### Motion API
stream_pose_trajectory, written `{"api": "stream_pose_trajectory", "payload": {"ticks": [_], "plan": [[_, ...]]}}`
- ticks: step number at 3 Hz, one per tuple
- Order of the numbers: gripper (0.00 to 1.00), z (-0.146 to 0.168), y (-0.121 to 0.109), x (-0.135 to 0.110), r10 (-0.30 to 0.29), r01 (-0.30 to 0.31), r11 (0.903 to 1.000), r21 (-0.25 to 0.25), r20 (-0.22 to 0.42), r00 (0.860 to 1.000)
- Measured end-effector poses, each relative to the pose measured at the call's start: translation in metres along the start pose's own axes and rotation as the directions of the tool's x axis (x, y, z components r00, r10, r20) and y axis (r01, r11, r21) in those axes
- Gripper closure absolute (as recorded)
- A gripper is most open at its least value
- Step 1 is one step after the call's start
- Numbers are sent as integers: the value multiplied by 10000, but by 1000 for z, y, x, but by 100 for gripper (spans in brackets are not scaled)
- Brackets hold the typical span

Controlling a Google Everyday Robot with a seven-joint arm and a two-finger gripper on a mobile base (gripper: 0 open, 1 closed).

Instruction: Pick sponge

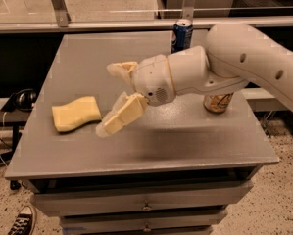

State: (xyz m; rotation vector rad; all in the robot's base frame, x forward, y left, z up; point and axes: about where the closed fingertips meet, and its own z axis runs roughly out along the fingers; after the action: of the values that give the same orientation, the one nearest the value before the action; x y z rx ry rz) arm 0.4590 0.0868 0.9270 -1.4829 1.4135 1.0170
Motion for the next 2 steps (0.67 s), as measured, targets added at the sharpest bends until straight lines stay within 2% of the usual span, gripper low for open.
{"api": "stream_pose_trajectory", "payload": {"ticks": [1, 2], "plan": [[0, 30, -22, 9, -394, 402, 9988, 263, -296, 9988], [0, 48, -45, 16, -1092, 1167, 9913, 608, -1144, 9874]]}}
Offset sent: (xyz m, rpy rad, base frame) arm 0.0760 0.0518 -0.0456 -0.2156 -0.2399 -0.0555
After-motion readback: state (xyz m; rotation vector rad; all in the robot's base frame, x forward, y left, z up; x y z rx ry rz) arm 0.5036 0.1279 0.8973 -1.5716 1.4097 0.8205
